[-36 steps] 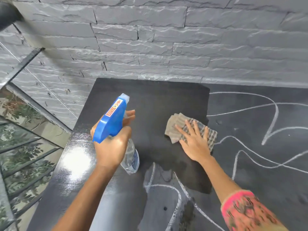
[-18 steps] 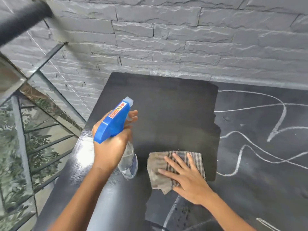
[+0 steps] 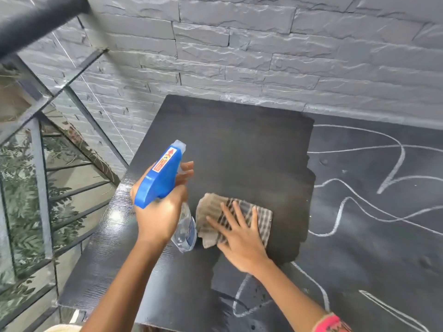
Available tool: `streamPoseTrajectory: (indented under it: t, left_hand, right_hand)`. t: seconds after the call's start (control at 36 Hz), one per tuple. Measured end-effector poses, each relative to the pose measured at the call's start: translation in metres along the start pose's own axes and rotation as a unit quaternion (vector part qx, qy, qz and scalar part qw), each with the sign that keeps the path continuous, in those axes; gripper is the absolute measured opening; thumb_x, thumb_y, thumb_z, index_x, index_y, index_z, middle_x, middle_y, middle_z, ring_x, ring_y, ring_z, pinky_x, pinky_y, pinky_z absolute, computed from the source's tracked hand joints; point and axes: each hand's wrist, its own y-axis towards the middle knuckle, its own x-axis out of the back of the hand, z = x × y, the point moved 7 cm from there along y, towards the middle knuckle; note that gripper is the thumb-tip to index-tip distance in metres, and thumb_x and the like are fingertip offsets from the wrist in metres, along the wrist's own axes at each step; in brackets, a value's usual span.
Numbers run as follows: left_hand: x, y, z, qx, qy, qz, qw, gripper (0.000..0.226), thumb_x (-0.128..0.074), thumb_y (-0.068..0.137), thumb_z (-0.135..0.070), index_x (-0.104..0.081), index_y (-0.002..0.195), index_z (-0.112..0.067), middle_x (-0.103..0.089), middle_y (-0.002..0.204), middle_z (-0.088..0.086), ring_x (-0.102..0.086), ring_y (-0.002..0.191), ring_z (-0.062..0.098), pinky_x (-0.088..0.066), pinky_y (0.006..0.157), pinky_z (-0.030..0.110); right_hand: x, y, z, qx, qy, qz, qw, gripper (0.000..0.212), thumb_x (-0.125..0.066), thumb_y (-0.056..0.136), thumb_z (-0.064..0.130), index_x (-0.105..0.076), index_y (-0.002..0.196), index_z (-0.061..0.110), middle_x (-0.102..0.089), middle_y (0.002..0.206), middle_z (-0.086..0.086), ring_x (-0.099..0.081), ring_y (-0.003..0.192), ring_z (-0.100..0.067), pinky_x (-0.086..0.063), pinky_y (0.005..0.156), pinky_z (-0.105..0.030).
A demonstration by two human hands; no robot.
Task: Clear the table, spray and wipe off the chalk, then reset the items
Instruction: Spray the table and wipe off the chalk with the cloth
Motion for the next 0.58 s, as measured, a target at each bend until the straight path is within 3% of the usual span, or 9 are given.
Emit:
streamPoseTrajectory:
  t: [0.06,0.14,0.25,0.31,0.42,0.5,0.58]
  left_hand:
    - [-0.002,0.003,-0.005,-0.02,-0.016,-0.003,1.0,0.04,-0.044,0.059,0.001,-0.064,0.093,0.004,-0.071,0.096,0.0,-0.068,0.082,-0.001,-0.048,0.07,0.009]
    - [-0.001,0.003,-0.004,-0.023,-0.019,-0.01,0.999,0.035,-0.043,0.061,0.0,-0.062,0.09,0.003,-0.071,0.094,-0.003,-0.068,0.079,-0.002,-0.048,0.066,0.009]
    - [0.001,0.004,-0.003,-0.031,-0.013,-0.013,0.999,0.026,-0.045,0.062,-0.002,-0.061,0.081,-0.007,-0.071,0.094,-0.001,-0.07,0.085,0.01,-0.052,0.075,0.018]
    - [0.0,0.004,-0.004,-0.04,-0.012,-0.014,0.999,0.029,-0.045,0.063,-0.002,-0.062,0.086,-0.007,-0.071,0.093,-0.002,-0.07,0.085,0.009,-0.052,0.073,0.017]
    - [0.0,0.003,-0.005,-0.047,-0.018,-0.016,0.999,0.032,-0.044,0.064,-0.003,-0.061,0.089,-0.01,-0.071,0.093,-0.005,-0.07,0.081,0.004,-0.052,0.069,0.015]
    - [0.0,0.003,-0.007,-0.048,-0.021,-0.011,0.999,0.03,-0.044,0.064,-0.004,-0.06,0.086,-0.015,-0.07,0.094,-0.005,-0.07,0.079,0.002,-0.05,0.066,0.013]
    - [0.0,0.004,-0.006,-0.048,-0.027,-0.01,0.998,0.031,-0.044,0.065,-0.003,-0.06,0.087,-0.017,-0.07,0.094,-0.005,-0.07,0.08,0.004,-0.052,0.067,0.015]
  right_hand:
    - [-0.003,-0.013,-0.002,0.026,-0.002,0.006,1.0,0.067,-0.039,0.09,0.052,0.003,0.143,0.053,0.013,0.157,0.006,0.019,0.143,-0.026,0.026,0.103,-0.058]
    - [0.005,-0.018,-0.033,0.012,-0.003,-0.004,1.0,0.062,-0.032,0.088,0.051,-0.005,0.143,0.052,0.009,0.156,0.01,0.014,0.144,-0.023,0.024,0.105,-0.055]
    - [0.022,-0.007,-0.111,-0.161,0.014,-0.03,0.986,0.058,-0.039,0.092,0.044,-0.013,0.144,0.05,-0.001,0.159,0.007,0.003,0.146,-0.022,0.009,0.111,-0.059]
    - [0.027,0.0,-0.137,-0.231,0.019,-0.033,0.972,0.058,-0.039,0.094,0.043,-0.011,0.144,0.051,-0.002,0.159,0.005,0.002,0.146,-0.023,0.004,0.111,-0.061]
    - [0.026,0.005,-0.128,-0.287,0.043,-0.04,0.956,0.055,-0.034,0.096,0.046,-0.009,0.145,0.049,-0.002,0.16,0.002,0.004,0.146,-0.026,0.003,0.11,-0.065]
    - [0.019,-0.009,-0.093,-0.259,0.035,-0.04,0.964,0.057,-0.033,0.096,0.047,-0.003,0.145,0.05,0.001,0.16,0.001,0.006,0.146,-0.028,0.007,0.109,-0.066]
    - [0.01,-0.036,-0.04,-0.15,0.005,-0.039,0.988,0.067,-0.043,0.092,0.048,-0.001,0.145,0.05,-0.001,0.159,0.0,0.001,0.146,-0.031,0.01,0.108,-0.063]
